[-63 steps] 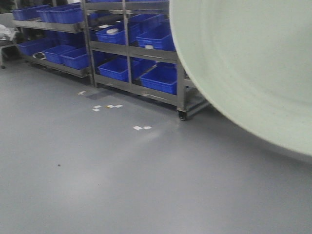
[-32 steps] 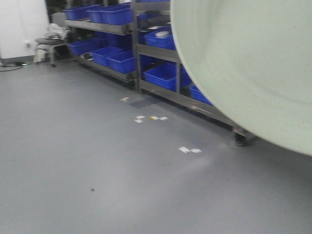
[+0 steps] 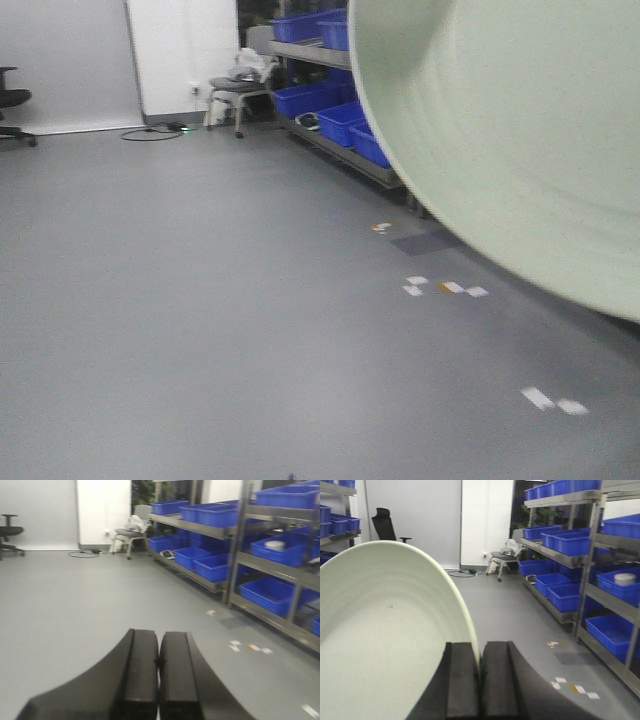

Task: Place green plate on second shelf with right arm
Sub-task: 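Drive the base across the floor holding the plate in the right gripper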

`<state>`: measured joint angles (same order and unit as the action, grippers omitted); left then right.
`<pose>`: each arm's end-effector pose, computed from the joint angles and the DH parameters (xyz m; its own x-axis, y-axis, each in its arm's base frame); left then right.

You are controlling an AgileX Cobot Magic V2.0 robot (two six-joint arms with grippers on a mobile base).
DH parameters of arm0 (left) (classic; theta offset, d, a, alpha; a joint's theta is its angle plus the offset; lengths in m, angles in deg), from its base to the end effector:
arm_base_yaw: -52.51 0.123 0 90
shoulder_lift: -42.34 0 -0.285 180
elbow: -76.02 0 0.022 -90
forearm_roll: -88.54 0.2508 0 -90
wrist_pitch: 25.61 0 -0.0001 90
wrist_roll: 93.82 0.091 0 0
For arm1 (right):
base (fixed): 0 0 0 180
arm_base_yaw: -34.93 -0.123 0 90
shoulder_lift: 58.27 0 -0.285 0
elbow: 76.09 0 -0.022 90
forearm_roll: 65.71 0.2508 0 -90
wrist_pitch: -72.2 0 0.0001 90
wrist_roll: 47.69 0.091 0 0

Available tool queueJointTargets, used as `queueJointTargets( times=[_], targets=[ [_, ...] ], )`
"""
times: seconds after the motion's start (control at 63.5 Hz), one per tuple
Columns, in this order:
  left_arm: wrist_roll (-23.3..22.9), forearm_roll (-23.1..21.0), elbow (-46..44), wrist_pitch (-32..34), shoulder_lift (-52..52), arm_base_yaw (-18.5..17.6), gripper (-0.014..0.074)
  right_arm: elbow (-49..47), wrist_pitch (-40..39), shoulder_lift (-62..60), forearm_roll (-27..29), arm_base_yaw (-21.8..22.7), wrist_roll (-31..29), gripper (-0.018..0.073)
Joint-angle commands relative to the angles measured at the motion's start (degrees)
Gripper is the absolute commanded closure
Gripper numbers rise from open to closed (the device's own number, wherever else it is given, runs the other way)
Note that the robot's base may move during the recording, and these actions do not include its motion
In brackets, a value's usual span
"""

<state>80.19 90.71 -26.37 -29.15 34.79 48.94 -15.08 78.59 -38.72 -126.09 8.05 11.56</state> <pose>0.0564 -0.0033 0.2055 0.0186 -0.0680 -0.9975 0.0613 0.9959 -0.0667 0.0622 0.0216 0.2911 0.1036 0.0335 -0.9941 -0.3625 0.9320 -0.0064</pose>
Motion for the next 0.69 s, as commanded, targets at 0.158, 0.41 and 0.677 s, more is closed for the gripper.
queueJointTargets(
  times=[0.158, 0.41, 0.677],
  targets=[
    [-0.25, -0.16, 2.34, 4.72, 0.99, -0.01, 0.0465, -2.12, -2.95, 0.64, -0.89, 0.05, 0.47, 0.0529],
    [-0.25, -0.16, 2.34, 4.72, 0.99, -0.01, 0.0465, -2.12, -2.95, 0.64, -0.89, 0.05, 0.47, 0.0529],
    [-0.25, -0.16, 2.34, 4.72, 0.99, -0.01, 0.0465, -2.12, -2.95, 0.64, -0.89, 0.05, 0.47, 0.0529]
  ],
)
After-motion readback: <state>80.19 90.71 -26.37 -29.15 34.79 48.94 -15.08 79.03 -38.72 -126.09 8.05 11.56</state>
